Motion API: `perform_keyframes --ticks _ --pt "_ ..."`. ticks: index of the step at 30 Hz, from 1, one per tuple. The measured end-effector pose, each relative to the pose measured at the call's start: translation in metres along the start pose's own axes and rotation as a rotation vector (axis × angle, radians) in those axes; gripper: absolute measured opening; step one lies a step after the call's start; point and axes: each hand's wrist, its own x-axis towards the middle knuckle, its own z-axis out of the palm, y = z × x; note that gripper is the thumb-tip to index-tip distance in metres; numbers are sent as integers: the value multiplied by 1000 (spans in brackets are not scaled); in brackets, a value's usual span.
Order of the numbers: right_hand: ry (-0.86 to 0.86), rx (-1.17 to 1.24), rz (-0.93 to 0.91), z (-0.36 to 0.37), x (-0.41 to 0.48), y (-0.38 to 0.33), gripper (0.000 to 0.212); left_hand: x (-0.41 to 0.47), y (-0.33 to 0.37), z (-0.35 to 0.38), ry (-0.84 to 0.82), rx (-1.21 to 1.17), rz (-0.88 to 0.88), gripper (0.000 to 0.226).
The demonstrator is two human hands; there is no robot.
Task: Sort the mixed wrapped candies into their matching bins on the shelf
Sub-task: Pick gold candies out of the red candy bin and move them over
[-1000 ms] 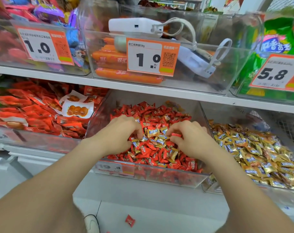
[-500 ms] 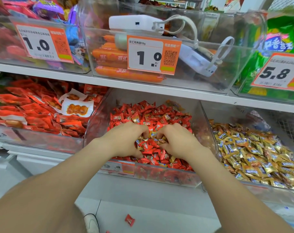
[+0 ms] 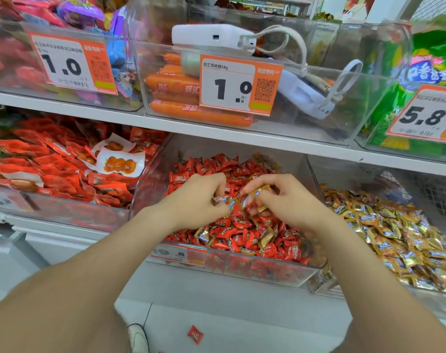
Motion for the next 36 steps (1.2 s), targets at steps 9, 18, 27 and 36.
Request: perform_keyframes --ticks 9,18,27,36 --pt "55 523 366 7 1 -5 39 5 0 8 -55 56 10 27" --pt "-9 -10 40 -2 -16 -7 36 18 5 32 -179 237 17 46" --pt "-90 -627 -141 -3 -20 7 22 9 17 7 -48 23 -4 23" --pt "-139 -771 -115 0 -14 20 22 -12 11 -21 -203 -146 -229 31"
